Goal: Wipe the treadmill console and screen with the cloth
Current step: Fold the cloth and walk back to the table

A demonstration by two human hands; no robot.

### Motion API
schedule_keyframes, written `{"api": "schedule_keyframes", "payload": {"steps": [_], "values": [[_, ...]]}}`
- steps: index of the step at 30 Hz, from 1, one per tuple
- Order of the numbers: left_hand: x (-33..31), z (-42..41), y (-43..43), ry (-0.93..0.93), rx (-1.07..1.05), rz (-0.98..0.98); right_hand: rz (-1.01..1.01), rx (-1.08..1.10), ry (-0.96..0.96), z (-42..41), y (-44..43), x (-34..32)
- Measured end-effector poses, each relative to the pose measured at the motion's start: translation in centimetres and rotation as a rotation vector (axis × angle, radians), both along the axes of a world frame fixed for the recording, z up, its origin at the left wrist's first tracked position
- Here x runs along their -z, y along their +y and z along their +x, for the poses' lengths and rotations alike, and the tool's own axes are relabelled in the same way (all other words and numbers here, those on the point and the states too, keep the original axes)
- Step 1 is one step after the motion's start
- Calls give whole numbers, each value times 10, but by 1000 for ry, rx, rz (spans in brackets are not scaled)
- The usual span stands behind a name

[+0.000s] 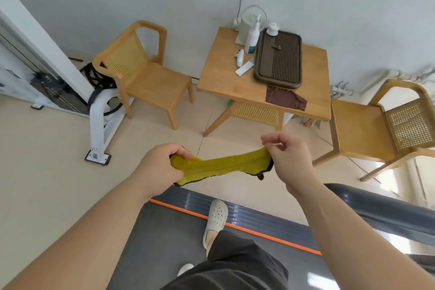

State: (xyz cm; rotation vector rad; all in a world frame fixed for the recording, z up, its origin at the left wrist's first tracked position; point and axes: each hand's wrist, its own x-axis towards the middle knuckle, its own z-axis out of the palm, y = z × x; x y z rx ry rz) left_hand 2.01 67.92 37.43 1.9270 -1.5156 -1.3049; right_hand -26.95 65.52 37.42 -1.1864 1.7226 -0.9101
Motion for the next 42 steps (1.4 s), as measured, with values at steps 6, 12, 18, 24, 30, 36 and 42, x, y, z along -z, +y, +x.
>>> {"api": "schedule_keyframes", "payload": {"steps": [6,12,18,24,30,36,42], "values": [[-11,13,-85,-129,-148,-107,72,-146,-41,14,-85,3],[-14,32,-152,-155,-187,-158,103,-367,176,38,-155,-2],[4,75,-221,-122,-146,-181,113,-373,334,69,-208,11],[34,122,-298,-96,-8,-162,164,-199,439,104,-258,22],[58,149,-366,-14,92,-226,121,-82,372,126,-307,28],[81,142,-427,163,25,-107,138,-81,333,124,-360,67],[170,111,-503,103,76,-136,166,-54,108,87,-432,171]]}}
